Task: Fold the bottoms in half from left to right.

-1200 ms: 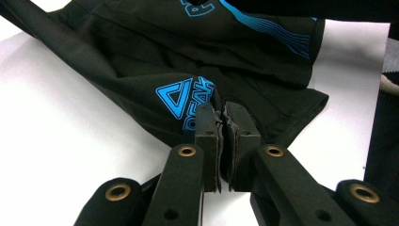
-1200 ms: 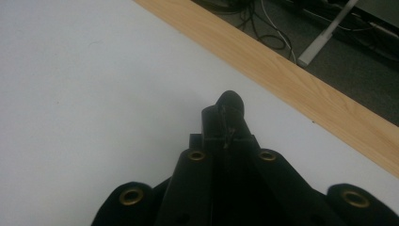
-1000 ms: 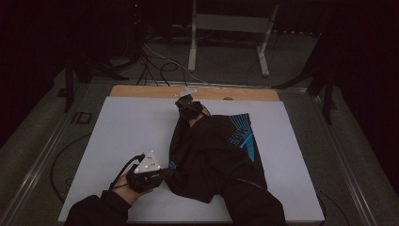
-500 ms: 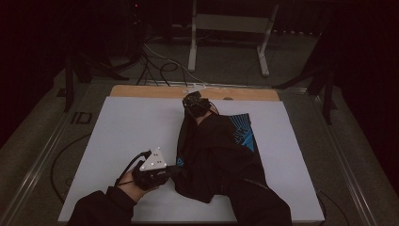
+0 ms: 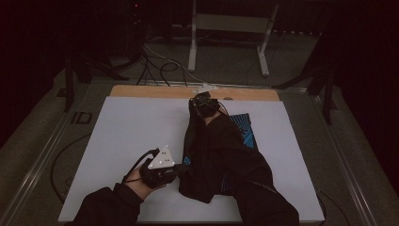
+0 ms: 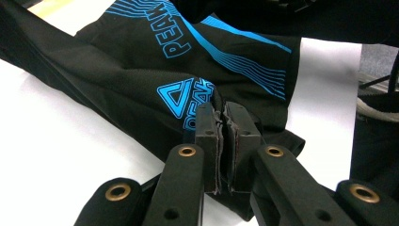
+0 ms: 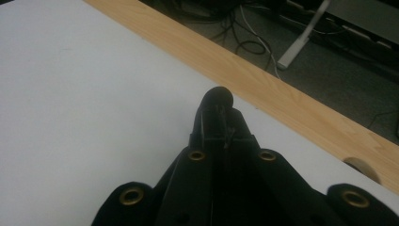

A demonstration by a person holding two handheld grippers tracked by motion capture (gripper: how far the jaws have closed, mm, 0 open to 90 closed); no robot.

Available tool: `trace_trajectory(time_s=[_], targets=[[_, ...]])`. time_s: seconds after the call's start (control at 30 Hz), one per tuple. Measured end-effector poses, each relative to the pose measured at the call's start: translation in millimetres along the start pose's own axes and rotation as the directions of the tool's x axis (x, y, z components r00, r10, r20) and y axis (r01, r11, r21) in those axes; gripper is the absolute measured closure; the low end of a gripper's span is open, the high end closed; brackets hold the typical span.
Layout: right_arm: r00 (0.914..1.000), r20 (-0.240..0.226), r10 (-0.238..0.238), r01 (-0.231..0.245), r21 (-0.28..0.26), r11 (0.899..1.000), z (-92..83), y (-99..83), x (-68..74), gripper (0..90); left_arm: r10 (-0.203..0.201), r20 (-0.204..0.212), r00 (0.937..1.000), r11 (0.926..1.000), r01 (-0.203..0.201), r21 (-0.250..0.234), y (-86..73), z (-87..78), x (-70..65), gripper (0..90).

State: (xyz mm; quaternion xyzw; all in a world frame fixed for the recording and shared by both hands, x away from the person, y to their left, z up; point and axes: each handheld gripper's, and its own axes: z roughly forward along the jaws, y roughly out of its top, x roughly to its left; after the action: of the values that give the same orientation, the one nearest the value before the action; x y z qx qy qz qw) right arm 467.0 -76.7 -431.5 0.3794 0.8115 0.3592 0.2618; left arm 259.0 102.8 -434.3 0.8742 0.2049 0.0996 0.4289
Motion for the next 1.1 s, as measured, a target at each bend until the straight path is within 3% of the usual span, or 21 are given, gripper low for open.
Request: trace_trajectory(time_s=[0.7, 1.1], targets=[[0.999, 0.019, 0.04, -0.04, -0.016, 0.999, -22.3, -13.2, -36.3, 90.0, 0.047, 0.039, 0.9981, 0.9989, -0.047, 0.002, 27.0, 23.1, -7.2, 85.5], [0.9953, 0.057, 0.078, -0.077, -0.028, 0.997, -39.6, -25.0, -61.7, 90.0, 0.089, 0.067, 0.9938, 0.996, -0.089, -0.001, 45.2, 36.0, -14.7, 85.5]])
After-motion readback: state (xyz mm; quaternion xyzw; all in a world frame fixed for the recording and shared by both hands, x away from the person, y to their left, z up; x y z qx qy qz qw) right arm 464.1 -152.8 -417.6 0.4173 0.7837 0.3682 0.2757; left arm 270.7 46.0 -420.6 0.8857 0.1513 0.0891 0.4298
